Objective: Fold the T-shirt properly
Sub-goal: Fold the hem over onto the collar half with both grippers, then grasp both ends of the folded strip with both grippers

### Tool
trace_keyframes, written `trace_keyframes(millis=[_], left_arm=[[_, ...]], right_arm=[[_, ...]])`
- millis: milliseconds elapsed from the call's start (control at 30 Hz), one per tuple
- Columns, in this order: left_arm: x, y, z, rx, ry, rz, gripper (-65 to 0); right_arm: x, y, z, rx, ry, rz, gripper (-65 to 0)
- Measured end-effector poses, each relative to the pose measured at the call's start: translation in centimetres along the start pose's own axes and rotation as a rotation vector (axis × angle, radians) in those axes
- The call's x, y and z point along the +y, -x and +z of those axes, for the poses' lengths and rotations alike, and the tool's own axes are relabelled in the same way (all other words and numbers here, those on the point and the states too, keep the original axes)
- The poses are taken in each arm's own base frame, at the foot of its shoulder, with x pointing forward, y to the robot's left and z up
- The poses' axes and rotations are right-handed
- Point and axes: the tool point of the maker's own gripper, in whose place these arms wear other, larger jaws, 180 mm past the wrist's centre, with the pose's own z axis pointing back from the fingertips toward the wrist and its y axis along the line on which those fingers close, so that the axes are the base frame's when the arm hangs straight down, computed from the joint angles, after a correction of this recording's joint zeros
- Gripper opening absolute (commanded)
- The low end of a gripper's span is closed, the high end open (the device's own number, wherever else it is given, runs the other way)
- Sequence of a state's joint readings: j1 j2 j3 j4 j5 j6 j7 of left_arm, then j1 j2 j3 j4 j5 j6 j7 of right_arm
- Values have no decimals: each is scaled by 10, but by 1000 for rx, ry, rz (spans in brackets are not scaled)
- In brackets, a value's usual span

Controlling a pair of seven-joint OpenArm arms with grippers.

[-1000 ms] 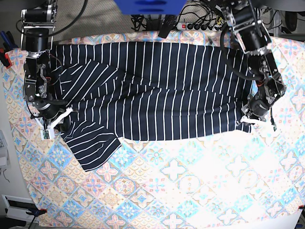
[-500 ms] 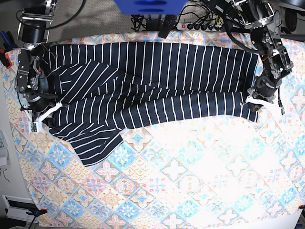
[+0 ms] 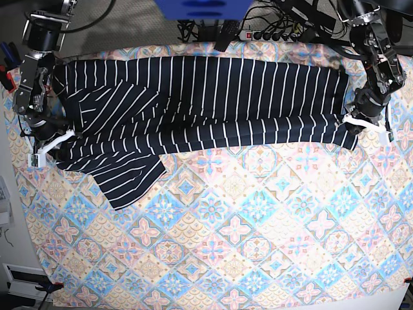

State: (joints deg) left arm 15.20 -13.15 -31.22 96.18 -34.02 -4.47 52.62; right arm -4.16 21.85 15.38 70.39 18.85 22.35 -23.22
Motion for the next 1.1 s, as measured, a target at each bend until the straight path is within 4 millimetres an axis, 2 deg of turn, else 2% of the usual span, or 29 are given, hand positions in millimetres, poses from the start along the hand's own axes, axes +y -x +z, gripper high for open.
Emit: trace_keyframes(millis=[67, 200, 300, 400, 500, 600, 667, 733, 867, 1033, 1100], left_arm=[[8, 3, -5, 18, -12, 11, -650], [25, 22, -11, 84, -46, 23, -650], [27, 26, -10, 92, -48, 21, -650], [31, 33, -12, 110, -54, 31, -650], [34, 60, -23, 193, -66, 19, -645], [28, 70, -26, 230, -54, -8, -559], [28, 71, -26, 229, -54, -8, -492], [28, 72, -26, 231, -54, -9, -453], [28, 67, -23, 217, -58, -5, -430], [46, 20, -7, 73, -104, 37, -428], [46, 15, -3, 50, -107, 46, -430]], right_arm=[[-2, 6, 2, 13, 4, -1, -650], [-2, 15, 5, 27, 0, -4, -650], [-3, 27, 9, 55, 4, -3, -650], [-3, 29, 10, 59, 5, -2, -650], [-1, 24, 8, 47, 2, -2, -650], [-3, 26, 8, 52, 9, 2, -650], [-4, 27, 8, 57, 17, 4, -650], [-5, 27, 8, 56, 18, 2, -650], [-6, 29, 8, 62, 19, -4, -650], [-15, 42, 8, 92, 50, -27, -633], [-24, 42, 10, 85, 84, -52, -604]])
